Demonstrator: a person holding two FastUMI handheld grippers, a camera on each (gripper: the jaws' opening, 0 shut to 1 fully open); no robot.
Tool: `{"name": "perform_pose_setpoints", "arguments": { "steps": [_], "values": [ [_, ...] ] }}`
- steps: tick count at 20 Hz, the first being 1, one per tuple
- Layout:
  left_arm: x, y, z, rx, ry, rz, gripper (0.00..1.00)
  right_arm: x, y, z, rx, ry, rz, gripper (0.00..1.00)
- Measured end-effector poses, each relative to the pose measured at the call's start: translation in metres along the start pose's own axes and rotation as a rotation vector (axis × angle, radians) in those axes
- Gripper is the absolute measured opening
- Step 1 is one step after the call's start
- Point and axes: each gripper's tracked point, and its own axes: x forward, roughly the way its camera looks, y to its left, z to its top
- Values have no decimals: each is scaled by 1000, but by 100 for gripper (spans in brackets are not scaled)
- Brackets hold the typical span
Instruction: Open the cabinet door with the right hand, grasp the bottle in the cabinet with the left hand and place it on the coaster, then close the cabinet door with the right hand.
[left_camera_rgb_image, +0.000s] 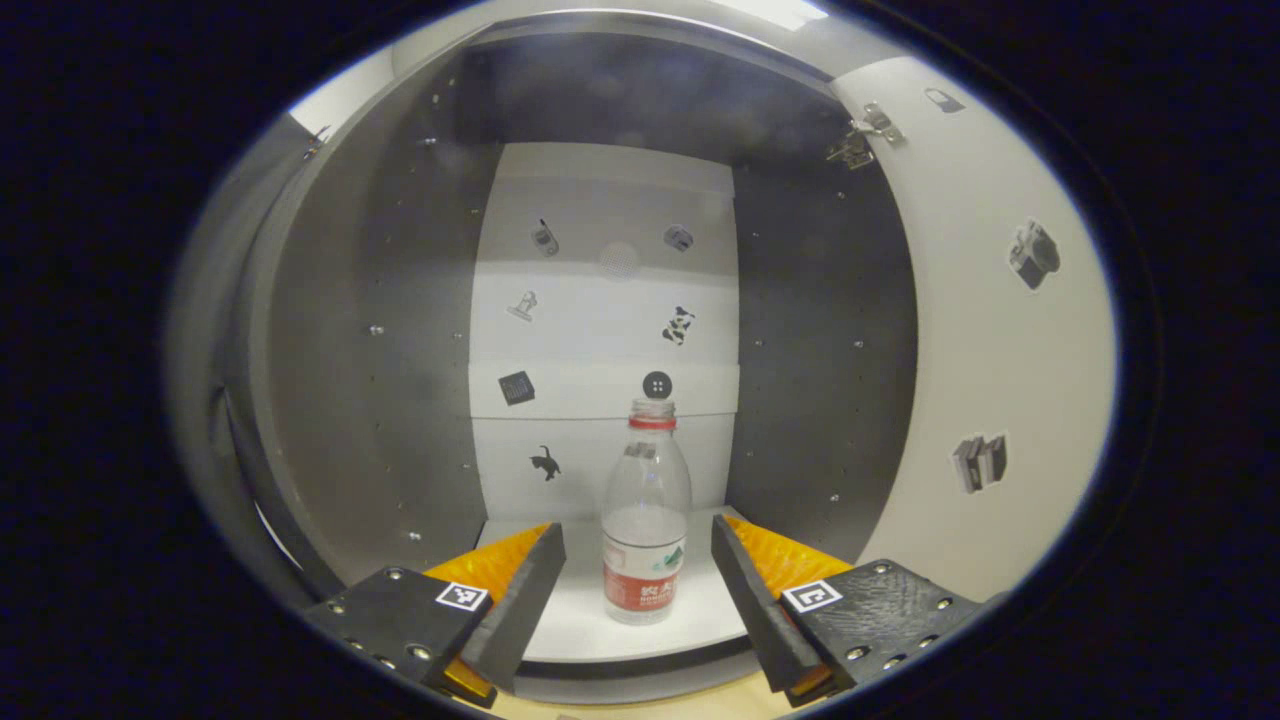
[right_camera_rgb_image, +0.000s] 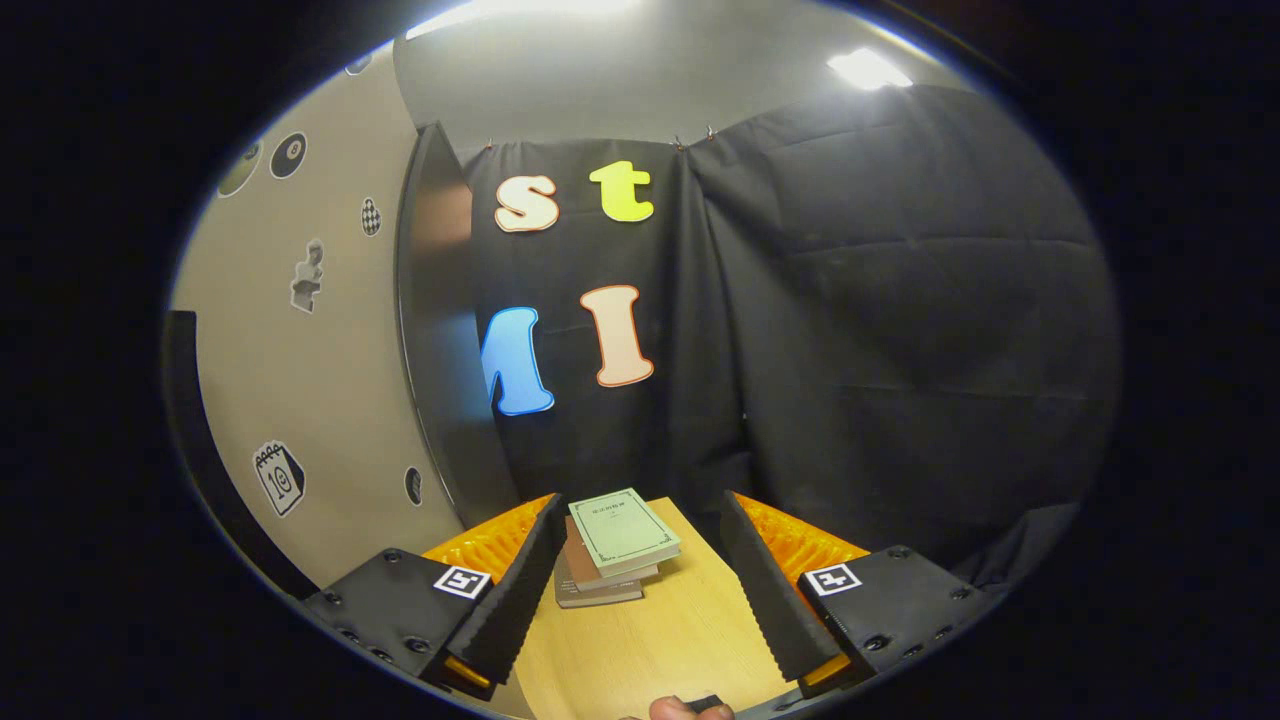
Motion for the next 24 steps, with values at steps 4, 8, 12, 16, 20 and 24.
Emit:
{"name": "perform_pose_setpoints", "arguments": {
  "steps": [4, 8, 12, 16, 20, 24],
  "values": [
    [30, -7, -19, -9, 34, -25, 89, 2, -11, -8, -10, 17, -39, 98],
    [52, -3, -30, -50, 37, -10, 90, 1, -17, -17, -2, 38, -67, 98],
    [63, -2, -39, -71, 53, -18, 88, 0, -22, -23, -26, 54, -92, 98],
    [69, -2, -38, -71, 43, -23, 91, 0, -18, -27, -40, 65, -91, 98],
    [70, -1, -40, -60, 54, -32, 80, 1, -15, -37, -68, 88, -87, 98],
    [68, -6, -40, -57, 59, -50, 77, 2, -13, -39, -69, 87, -89, 98]
  ]
}}
